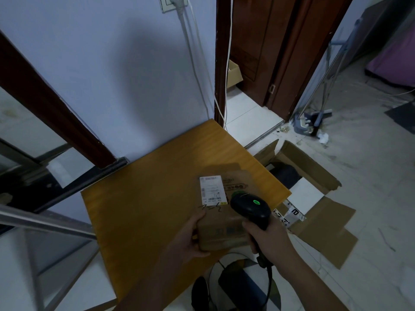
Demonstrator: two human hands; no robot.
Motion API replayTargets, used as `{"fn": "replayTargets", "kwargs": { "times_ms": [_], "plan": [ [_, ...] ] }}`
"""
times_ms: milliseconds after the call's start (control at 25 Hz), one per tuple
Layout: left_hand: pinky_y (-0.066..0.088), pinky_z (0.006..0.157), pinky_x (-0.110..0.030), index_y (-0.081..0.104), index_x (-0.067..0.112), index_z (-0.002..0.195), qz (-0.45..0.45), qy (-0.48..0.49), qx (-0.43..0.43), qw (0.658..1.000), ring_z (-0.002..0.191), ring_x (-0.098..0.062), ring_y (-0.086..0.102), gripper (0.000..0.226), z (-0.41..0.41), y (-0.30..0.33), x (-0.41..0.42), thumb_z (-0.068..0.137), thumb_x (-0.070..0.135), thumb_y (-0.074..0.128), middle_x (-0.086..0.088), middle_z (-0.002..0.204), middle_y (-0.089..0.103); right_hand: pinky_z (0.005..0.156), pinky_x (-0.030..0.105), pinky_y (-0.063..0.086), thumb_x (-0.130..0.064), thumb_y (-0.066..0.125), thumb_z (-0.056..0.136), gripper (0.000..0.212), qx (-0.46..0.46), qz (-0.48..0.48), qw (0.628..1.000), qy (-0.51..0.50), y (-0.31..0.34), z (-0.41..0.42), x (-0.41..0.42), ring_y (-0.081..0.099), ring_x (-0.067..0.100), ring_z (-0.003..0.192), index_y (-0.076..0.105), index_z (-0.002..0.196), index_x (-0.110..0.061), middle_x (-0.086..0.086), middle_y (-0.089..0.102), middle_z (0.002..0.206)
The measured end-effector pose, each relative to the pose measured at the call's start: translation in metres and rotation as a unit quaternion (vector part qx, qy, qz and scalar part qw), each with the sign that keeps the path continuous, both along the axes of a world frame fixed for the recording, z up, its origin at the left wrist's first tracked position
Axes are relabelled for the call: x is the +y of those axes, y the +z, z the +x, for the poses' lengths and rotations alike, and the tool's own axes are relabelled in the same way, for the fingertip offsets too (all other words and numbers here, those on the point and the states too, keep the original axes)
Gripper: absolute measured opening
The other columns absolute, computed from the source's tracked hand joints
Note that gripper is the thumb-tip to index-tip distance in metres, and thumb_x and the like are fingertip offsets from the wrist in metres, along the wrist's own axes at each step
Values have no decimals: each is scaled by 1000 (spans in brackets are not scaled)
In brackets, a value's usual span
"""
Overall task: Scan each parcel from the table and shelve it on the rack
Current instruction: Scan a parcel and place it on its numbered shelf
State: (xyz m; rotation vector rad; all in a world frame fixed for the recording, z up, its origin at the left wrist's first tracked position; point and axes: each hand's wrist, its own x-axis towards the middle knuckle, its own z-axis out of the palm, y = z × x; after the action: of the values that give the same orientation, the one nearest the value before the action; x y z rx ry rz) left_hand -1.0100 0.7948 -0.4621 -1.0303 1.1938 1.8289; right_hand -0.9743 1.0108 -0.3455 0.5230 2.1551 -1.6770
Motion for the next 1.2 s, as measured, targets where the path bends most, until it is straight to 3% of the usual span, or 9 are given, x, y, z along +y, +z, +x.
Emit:
{"fn": "replayTargets", "kwargs": {
  "times_ms": [160, 280, 480, 680, 840, 1040, 1200],
  "plan": [
    [49, 104, -67, 29, 43, 153, -42, 0, 122, 992, 122, -27, 58, 117, 9, -14, 8, 57, 38, 95, 1, 147, 53, 47, 28, 44, -14, 66, 93, 31, 6, 1, 1000, 6, 3, 1, -7, 49, 15, 38, 57, 65, -3, 13, 52, 52],
    [53, 100, -66, 26, 51, 150, -32, 20, 157, 987, 123, -30, 61, 117, 13, -22, 1, 59, 31, 96, -1, 148, 52, 43, 24, 42, -12, 66, 92, 29, 7, 3, 1000, 0, 3, 2, -11, 47, 13, 37, 56, 66, -3, 10, 51, 50],
    [61, 92, -57, 25, 43, 155, -56, 49, 207, 976, 121, -25, 64, 109, 13, -24, -4, 71, 17, 89, -2, 146, 54, 54, 30, 42, -17, 66, 90, 30, -2, 38, 999, 17, -8, 7, -16, 48, 12, 40, 56, 64, -5, 5, 53, 47],
    [63, 86, -54, 23, 37, 156, -90, 57, 245, 964, 126, -27, 60, 111, 8, -25, -8, 69, 11, 88, -2, 147, 51, 56, 32, 42, -19, 64, 89, 32, -4, 62, 998, 32, -18, 7, -28, 49, 15, 43, 56, 61, -6, 8, 52, 50],
    [64, 82, -52, 24, 38, 155, -74, 80, 250, 962, 123, -25, 63, 117, 2, -25, -12, 62, 14, 91, 0, 144, 53, 56, 31, 42, -20, 65, 87, 31, -14, 68, 997, 41, -19, 5, -35, 48, 14, 42, 57, 60, -7, 7, 52, 50],
    [58, 92, -64, 22, 37, 157, -61, 89, 257, 960, 126, -25, 60, 120, 0, -28, -17, 61, 12, 90, 0, 146, 50, 54, 30, 42, -20, 66, 88, 31, -8, 66, 997, 35, -14, 5, -45, 48, 12, 41, 56, 61, -7, 4, 52, 48],
    [62, 89, -55, 25, 36, 155, -66, 67, 258, 961, 126, -26, 61, 109, 2, -28, -24, 72, 6, 88, 0, 144, 53, 46, 25, 43, -17, 62, 94, 41, -4, 44, 999, 28, 0, 8, -55, 48, 13, 34, 55, 56, -3, 5, 49, 41]
  ]
}}
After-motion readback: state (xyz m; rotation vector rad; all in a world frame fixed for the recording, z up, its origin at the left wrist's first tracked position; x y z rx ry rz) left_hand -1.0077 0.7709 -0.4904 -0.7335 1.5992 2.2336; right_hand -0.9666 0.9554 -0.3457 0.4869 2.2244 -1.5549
